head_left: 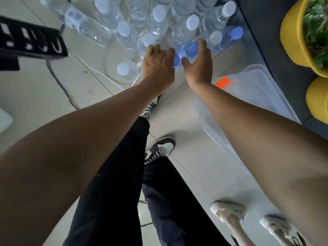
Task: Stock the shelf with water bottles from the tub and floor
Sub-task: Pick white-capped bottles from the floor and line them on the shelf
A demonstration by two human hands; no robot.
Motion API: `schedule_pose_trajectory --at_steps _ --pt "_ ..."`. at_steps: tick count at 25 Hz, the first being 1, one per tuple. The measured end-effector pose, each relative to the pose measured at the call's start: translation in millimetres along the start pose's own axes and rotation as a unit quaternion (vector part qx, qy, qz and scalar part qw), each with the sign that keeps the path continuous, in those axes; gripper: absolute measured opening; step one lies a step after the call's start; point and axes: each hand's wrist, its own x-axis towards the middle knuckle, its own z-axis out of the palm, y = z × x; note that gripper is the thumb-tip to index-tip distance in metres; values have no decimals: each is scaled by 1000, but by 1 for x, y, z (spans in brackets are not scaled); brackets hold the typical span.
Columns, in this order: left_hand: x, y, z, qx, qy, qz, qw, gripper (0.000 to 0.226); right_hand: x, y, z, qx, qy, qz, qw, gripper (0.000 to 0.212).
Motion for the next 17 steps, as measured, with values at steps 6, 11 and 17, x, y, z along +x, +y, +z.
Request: schedule_pose_trajectory --at_steps 6,11,17 --pt "-18 -1 -24 -100 33 -33 994 25 -14 -5 -20 -14 44 -11 999 30" --pt "-56 28 -111 -213 57 -61 974 24 -64 -38 -91 47 93 -20 994 23" --pt "-115 86 -285 -352 120 -67 926 33 -160 -106 -237 156 166 -36 973 19"
